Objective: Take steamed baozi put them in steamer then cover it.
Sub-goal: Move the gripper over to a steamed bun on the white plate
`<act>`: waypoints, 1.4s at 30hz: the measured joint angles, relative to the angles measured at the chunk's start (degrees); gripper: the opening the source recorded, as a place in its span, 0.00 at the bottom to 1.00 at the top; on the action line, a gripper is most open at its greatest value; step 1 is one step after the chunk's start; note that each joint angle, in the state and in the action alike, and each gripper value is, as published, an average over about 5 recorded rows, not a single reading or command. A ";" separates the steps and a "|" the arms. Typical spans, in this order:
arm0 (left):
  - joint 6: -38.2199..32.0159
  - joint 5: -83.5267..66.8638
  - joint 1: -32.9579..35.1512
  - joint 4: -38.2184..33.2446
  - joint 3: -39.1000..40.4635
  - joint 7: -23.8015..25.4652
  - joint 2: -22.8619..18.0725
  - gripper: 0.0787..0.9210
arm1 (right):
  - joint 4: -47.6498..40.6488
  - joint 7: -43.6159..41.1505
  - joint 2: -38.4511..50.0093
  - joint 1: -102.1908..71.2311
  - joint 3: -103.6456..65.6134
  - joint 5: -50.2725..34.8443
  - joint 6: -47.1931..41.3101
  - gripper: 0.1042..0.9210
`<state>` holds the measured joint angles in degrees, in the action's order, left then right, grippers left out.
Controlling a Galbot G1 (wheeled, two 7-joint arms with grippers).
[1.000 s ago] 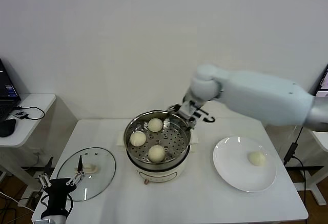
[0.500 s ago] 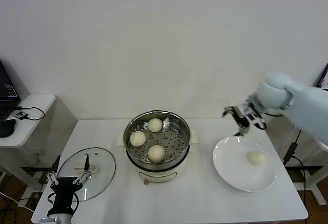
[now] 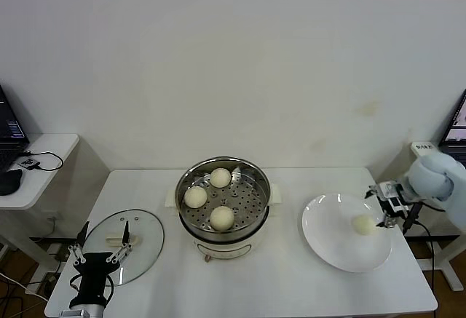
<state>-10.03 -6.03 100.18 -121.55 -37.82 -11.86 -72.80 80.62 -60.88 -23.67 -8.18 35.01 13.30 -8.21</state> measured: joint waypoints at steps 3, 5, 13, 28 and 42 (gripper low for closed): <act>0.11 0.09 0.10 -0.19 -0.16 0.01 -0.14 0.88 | -2.08 0.34 -0.87 -2.85 -2.25 1.14 0.07 0.88; 0.19 0.10 0.15 -0.30 -0.29 0.02 -0.19 0.88 | -3.48 0.61 -1.60 -4.44 -3.40 1.75 0.17 0.88; 0.25 0.10 0.34 -0.33 -0.63 0.04 -0.40 0.88 | -7.90 2.00 -4.93 -8.09 -6.73 3.72 0.29 0.87; 0.10 0.02 0.60 -0.25 -1.02 0.00 -0.56 0.88 | -12.59 3.35 -10.27 -9.25 -8.59 5.75 -0.40 0.75; -0.04 -0.02 0.53 0.01 -0.88 -0.11 -0.78 0.88 | -12.60 2.85 -10.48 -7.81 -8.09 5.34 -1.12 0.61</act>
<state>-10.07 -6.05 100.71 -121.54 -38.71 -11.97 -73.58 68.02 -58.03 -34.15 -15.99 26.92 18.64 -9.33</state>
